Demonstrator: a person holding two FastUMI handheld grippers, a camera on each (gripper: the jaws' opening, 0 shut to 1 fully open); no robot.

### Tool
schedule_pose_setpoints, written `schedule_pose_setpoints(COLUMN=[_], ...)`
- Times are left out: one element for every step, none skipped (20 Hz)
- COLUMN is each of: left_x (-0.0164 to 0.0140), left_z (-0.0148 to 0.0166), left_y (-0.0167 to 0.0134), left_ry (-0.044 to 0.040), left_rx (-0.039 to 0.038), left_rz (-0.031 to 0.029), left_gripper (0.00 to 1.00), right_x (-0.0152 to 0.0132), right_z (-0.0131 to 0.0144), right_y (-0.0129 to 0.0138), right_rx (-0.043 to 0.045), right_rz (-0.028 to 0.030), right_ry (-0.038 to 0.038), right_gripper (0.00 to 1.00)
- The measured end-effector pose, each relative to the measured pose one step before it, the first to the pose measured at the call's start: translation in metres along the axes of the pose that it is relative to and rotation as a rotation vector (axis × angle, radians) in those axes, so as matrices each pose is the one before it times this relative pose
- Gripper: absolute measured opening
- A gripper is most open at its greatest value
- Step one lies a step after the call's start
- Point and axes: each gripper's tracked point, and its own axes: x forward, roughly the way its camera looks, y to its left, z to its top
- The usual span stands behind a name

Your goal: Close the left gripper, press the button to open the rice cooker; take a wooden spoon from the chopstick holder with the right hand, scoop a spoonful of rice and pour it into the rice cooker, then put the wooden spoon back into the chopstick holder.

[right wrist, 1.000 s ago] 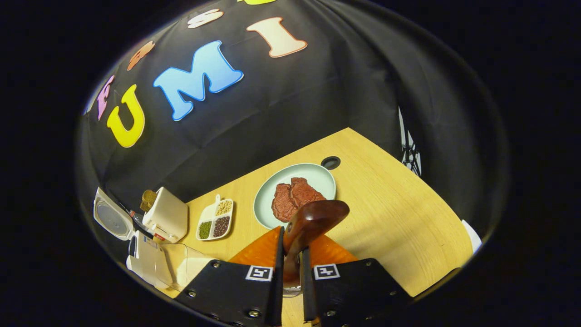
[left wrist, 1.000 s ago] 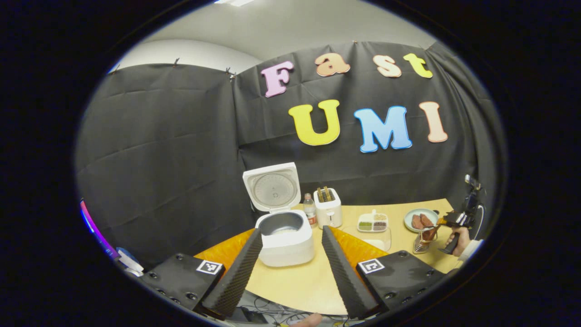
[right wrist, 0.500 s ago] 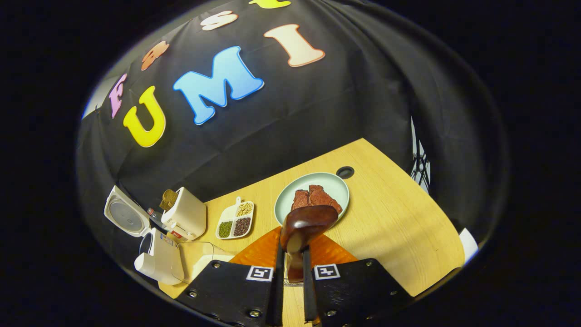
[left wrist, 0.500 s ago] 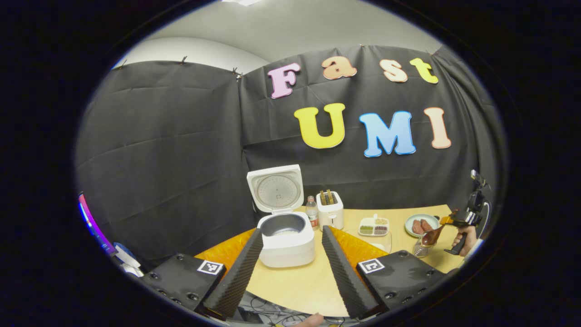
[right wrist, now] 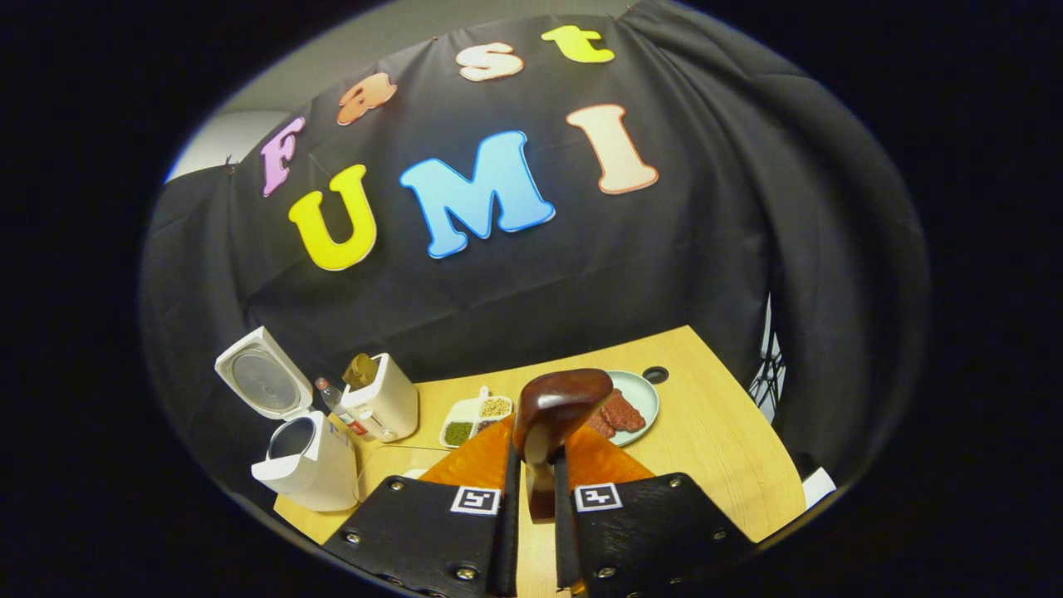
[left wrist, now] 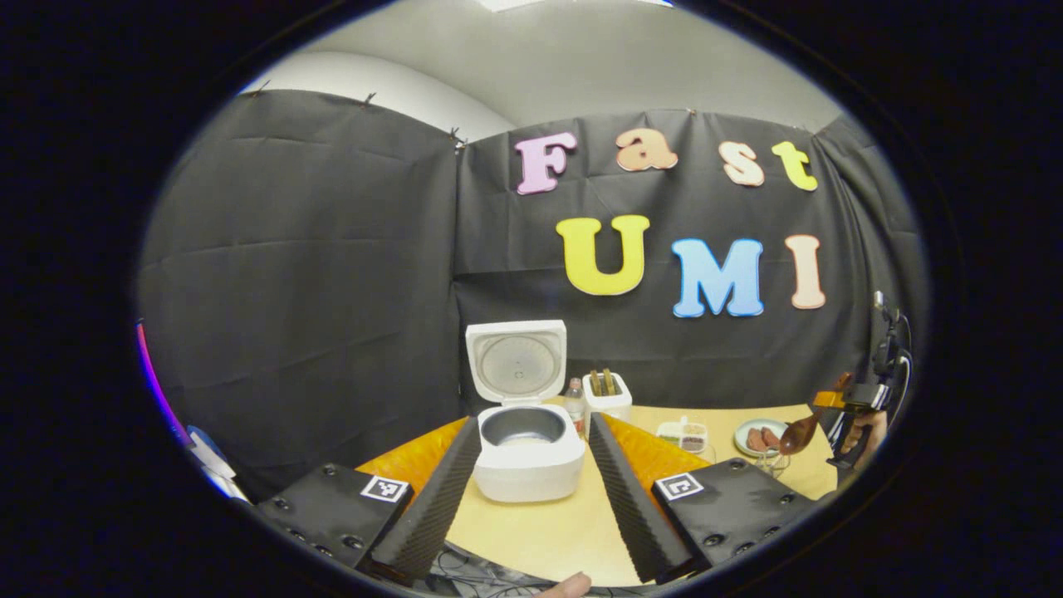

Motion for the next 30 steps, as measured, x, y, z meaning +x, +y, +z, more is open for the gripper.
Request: schedule_pose_setpoints(left_x=[-0.00038,0.00045,0.00088,0.00225,0.00114,0.00058,0.00037,0.00304,0.00138,-0.00009,0.00053,0.00250,0.00327,0.00238,0.00270,0.00294,0.00273,0.00346,0.00357,0.00391,0.00197,0.00190,0.00111,0.00135,0.00349,0.00344,0.00168,0.00293,0.00104,0.00223], left_z=[-0.00107,-0.00071,-0.00040,0.00154,0.00048,0.00053,0.00127,0.00246,-0.00365,-0.00019,0.00435,0.00279,-0.00021,-0.00088,-0.00087,-0.00028,0.00016,-0.00072,-0.00375,-0.00130,0.00123,-0.00027,-0.00567,-0.00334,-0.00138,-0.00222,-0.00228,-0.00097,-0.00220,-0.00189], left_y=[0.01355,0.01200,0.01210,0.01244,0.01407,0.01149,0.00873,0.00697,0.01023,0.00843,0.00589,0.00625,0.00870,0.00579,0.00377,0.00197,0.00006,-0.00090,-0.00184,-0.00010,-0.00035,-0.00223,-0.00631,-0.00397,-0.00372,-0.00451,-0.00141,-0.00062,0.00038,-0.00032], left_ry=[-0.00604,-0.00230,-0.00578,-0.00785,-0.00530,-0.00427,-0.01131,-0.00735,0.01159,0.00778,-0.00711,-0.00695,-0.00234,0.00237,0.00448,0.00726,0.00402,0.00460,0.00954,0.00353,-0.00554,0.00411,0.01319,0.00906,0.00723,0.00772,0.00585,0.00924,0.00482,0.00531], left_rx=[-0.00786,-0.00749,-0.00539,-0.00224,-0.00282,-0.01069,-0.01730,-0.01257,-0.00925,-0.01093,-0.01171,-0.00469,0.00458,0.00326,0.00058,0.00072,0.00454,0.00659,0.01010,0.01572,0.01464,0.01344,0.01669,0.02022,0.01680,0.00838,0.00153,-0.00435,-0.00971,-0.00959], left_rz=[-0.00742,-0.01044,-0.01090,-0.01093,-0.00899,-0.01005,-0.01370,-0.00405,0.00624,0.00915,0.00835,0.01438,0.02670,0.02678,0.02692,0.02421,0.02165,0.01747,0.01941,0.02609,0.02546,0.01312,0.00503,0.00342,0.00125,-0.00196,0.00341,0.00718,0.00667,0.00390], left_gripper=[0.93,0.93,0.92,0.92,0.92,0.92,0.92,0.92,0.92,0.92,0.92,0.92,0.91,0.90,0.90,0.89,0.90,0.91,0.92,0.93,0.94,0.95,0.89,0.90,1.00,0.95,0.91,0.94,0.94,0.93], right_x=[-0.01250,-0.00874,-0.00894,-0.00651,-0.00451,-0.00329,0.00327,0.00342,0.00527,0.00848,0.00928,0.01393,0.01570,0.01727,0.01701,0.01845,0.01890,0.01933,0.01612,0.01256,0.01426,0.00887,0.00625,0.00631,0.00626,0.00411,0.00378,0.00347,0.00312,0.00274], right_z=[0.00433,0.00545,0.00300,0.00355,0.00005,-0.00035,-0.00261,-0.00377,-0.00797,-0.00664,-0.00472,-0.00652,-0.00842,-0.00424,-0.00567,-0.00907,-0.01020,-0.01068,-0.01015,-0.00535,-0.00785,-0.00889,-0.01068,-0.01119,-0.01234,-0.00941,-0.00744,-0.00822,-0.00504,-0.00384], right_y=[0.01616,0.01539,0.01587,0.01602,0.01605,0.01675,0.01537,0.01642,0.01710,0.01407,0.00735,0.00810,0.00877,0.00526,0.00159,0.00267,0.00159,-0.00040,-0.00339,-0.00313,-0.00149,-0.00263,0.00105,0.00054,0.00056,-0.00051,0.00055,0.00179,0.00295,0.00417], right_rx=[-0.01770,-0.01387,-0.01408,-0.01741,-0.01616,-0.01705,-0.00531,0.00769,0.00369,-0.00878,-0.01456,-0.00520,-0.00285,-0.01068,-0.01161,-0.00143,0.00070,-0.00173,-0.00494,-0.00012,-0.01122,-0.00361,-0.00220,0.00008,0.00341,-0.00160,-0.00670,-0.00576,-0.00113,0.00469], right_rz=[0.00581,0.00405,0.00294,0.00141,0.00431,0.00898,0.00592,0.01395,0.02174,0.01638,0.00805,0.01116,0.01133,0.00589,0.00333,0.01225,0.00404,0.00724,-0.00260,-0.00443,-0.00411,0.00213,0.00738,0.01240,0.00683,0.00069,0.00303,0.00274,0.00730,0.00948], right_ry=[-0.01572,-0.01039,-0.01406,-0.00768,-0.00648,-0.00339,-0.00128,0.01662,0.01819,0.02037,0.01435,0.01787,0.01704,0.00838,0.01729,0.02570,0.02897,0.03146,0.02875,0.00698,0.02091,0.01961,0.02454,0.03122,0.03061,0.02050,0.01549,0.01764,0.01485,0.01277], right_gripper=[0.18,0.18,0.18,0.18,0.18,0.18,0.18,0.18,0.18,0.18,0.18,0.18,0.18,0.18,0.18,0.18,0.18,0.18,0.18,0.19,0.19,0.18,0.19,0.19,0.18,0.19,0.19,0.19,0.19,0.19])
